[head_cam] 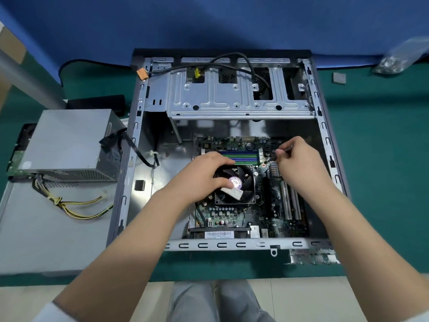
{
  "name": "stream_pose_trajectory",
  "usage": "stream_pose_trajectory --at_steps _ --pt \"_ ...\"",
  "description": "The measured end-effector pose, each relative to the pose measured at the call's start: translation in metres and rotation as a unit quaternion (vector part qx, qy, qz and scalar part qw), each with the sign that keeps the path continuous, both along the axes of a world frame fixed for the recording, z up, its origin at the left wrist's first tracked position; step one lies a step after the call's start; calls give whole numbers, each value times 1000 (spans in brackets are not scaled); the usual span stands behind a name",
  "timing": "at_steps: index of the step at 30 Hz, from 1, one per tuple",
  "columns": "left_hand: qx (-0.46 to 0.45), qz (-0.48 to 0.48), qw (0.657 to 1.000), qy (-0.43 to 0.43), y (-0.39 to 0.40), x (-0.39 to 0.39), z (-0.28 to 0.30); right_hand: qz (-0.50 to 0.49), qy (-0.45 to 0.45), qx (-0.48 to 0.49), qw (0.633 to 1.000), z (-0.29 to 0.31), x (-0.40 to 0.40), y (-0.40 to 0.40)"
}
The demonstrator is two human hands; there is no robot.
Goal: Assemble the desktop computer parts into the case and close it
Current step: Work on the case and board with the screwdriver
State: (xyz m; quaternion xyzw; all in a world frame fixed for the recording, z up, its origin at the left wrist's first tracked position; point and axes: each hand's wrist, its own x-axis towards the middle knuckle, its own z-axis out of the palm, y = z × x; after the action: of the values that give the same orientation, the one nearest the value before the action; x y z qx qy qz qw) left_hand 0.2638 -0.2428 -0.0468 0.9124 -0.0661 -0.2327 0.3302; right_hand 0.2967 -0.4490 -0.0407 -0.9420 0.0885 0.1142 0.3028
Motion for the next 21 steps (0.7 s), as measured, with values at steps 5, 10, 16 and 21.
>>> stream_pose_trajectory --at_steps 5,10,16,21 --pt "-1 24 999 -31 4 3 -7 -11 30 3 999 -9 2 -3" --pt "-5 35 999 -41 4 5 -12 -40 54 54 996 -17 0 -8" --pt "-17 54 998 -41 4 5 -13 -30 60 52 996 -22 4 -7" --pt "-20 60 997 -36 4 5 -13 -30 61 51 996 -24 8 -5"
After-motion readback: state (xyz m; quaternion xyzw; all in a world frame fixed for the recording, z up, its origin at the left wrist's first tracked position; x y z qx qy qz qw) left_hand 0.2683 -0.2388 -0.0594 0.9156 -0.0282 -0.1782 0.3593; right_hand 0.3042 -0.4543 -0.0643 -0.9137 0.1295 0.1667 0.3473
